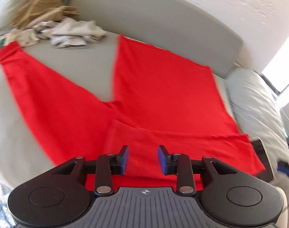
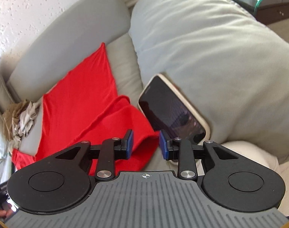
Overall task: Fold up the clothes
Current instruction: 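Open both grippers and lift them off the folded sleeve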
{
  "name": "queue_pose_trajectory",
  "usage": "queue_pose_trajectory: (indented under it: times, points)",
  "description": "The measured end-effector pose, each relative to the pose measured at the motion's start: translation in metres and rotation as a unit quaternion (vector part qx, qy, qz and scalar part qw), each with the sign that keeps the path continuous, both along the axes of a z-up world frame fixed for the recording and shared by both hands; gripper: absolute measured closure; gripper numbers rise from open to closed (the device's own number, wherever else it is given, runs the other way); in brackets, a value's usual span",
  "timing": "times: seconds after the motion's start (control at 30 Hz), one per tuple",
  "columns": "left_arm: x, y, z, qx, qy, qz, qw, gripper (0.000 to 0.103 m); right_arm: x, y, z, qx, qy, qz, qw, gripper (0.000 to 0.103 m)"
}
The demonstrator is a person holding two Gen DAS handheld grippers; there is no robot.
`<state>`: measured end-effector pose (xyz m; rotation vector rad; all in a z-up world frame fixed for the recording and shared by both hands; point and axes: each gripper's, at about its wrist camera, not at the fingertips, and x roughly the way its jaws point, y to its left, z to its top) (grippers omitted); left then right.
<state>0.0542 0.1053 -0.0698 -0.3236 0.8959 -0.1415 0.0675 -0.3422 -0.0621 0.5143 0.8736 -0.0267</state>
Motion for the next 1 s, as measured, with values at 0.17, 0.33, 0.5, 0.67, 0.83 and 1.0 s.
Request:
queue_pose_trajectory:
  times: [0.17,0.33,0.5,0.67,0.83,1.0]
  points:
    - [0.011,-0.042,-0.03,0.013,0.014,-0.049,0.9986,0.08,0.052,0.009,-0.014,0.024,-0.012,0.033,0.999,0.07]
    - [0.018,-0.042,-0.036,0.008,0.025,-0.052,0.9983,0.082,0.108,0.036,-0.035,-0.004,0.012,0.117,0.993,0.059]
    - [0.018,-0.035,-0.039,-0.015,0.031,-0.044,0.9984,0.082,0.143,0.05,-0.058,0.001,0.063,0.169,0.984,0.061]
    - [0.018,-0.035,-0.039,-0.005,0.033,-0.049,0.9982,0.084,0.156,0.052,-0.064,-0.029,0.037,0.153,0.987,0.098]
    - [0.017,-0.031,-0.04,-0.012,0.036,-0.044,0.9983,0.085,0.15,0.039,-0.049,-0.072,0.008,0.088,0.993,0.09]
    - [0.017,-0.031,-0.041,-0.013,0.035,-0.039,0.9986,0.085,0.127,0.036,-0.043,-0.019,0.015,0.138,0.99,0.077]
